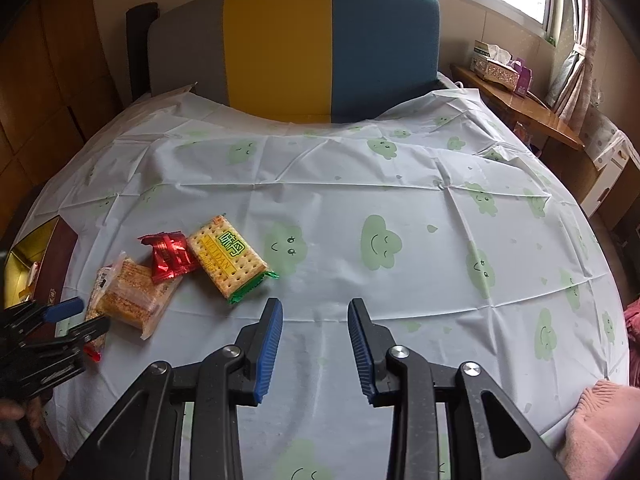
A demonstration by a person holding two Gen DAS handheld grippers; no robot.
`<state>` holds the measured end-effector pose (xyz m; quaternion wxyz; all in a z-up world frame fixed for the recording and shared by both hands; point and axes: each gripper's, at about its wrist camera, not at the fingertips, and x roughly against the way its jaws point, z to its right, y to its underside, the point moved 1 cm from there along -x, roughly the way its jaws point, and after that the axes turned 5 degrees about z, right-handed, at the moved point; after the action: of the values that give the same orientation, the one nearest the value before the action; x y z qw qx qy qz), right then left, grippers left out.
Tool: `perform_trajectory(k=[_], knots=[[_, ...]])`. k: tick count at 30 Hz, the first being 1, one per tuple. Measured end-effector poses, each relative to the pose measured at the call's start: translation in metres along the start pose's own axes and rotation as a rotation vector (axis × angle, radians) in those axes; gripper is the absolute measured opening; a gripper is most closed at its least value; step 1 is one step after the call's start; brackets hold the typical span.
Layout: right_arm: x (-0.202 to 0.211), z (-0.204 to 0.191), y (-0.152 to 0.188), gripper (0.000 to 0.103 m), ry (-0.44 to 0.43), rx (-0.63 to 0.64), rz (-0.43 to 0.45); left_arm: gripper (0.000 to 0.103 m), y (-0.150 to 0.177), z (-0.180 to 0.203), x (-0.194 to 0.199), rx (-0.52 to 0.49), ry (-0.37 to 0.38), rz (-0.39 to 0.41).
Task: Organize snacks
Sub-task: 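Grasp the peanut bar in clear red-ended wrap with the left tool, then grasp the WEIDAN cracker pack with the right tool while the left tool holds the peanut bar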
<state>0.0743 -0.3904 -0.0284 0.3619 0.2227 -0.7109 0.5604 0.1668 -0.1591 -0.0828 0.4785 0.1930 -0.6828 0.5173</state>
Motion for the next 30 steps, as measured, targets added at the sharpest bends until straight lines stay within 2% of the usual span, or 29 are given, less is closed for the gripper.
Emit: perform_trajectory(k=[2,3,6,13,16,25,30], knots=[[0.000,-0.001,0.000,0.034,-0.001,0.003,0.001,0.046,0.002,-0.001,-0.011,0.011,-0.010,-0.014],[0.000,-0.001,0.000,0.034,-0.001,0.003,0.001,0.036,0.003,-0.001,-0.008,0.011,-0.011,0.013],[0.000,0.000,0.000,0.034,0.002,-0.002,0.003,0.031,0.012,0.001,0.001,0.025,-0.006,0.025],[-0.004,-0.001,0.002,0.034,0.006,0.006,-0.012,0.030,0.067,0.011,0.034,0.061,0.054,0.061],[-0.006,-0.004,0.004,0.034,0.001,0.017,-0.021,0.030,0.086,0.016,0.043,0.031,0.040,0.103],[-0.013,-0.019,0.014,0.034,-0.100,0.055,-0.066,0.031,0.097,0.019,0.044,0.004,0.029,0.145],[-0.019,-0.029,0.018,0.034,-0.122,0.085,-0.085,0.031,0.095,0.022,0.041,-0.015,0.018,0.166]])
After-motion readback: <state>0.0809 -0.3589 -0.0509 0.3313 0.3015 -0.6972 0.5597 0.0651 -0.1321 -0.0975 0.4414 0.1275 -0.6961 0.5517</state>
